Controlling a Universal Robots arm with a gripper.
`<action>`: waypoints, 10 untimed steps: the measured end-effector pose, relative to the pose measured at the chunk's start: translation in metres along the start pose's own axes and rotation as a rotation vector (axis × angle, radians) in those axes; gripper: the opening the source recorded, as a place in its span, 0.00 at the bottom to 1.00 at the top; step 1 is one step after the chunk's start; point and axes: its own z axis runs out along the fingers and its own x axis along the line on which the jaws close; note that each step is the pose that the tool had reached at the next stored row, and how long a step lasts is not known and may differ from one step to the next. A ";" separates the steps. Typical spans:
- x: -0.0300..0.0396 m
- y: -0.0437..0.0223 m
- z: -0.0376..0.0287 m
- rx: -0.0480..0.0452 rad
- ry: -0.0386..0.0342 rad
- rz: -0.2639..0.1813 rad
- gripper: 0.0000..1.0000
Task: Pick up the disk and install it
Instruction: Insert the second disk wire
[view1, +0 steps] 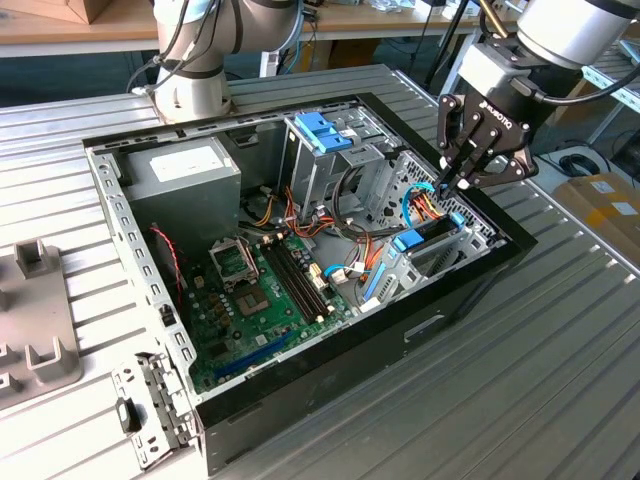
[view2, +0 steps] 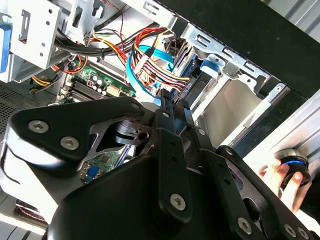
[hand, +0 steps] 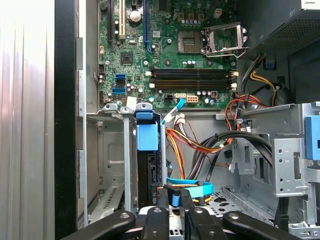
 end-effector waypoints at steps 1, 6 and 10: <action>0.0000 0.0000 0.0000 0.0000 0.0000 0.000 0.21; 0.0000 0.0001 0.0000 0.0000 0.0000 0.000 0.22; 0.0000 0.0002 -0.0002 0.0000 -0.0001 0.000 0.35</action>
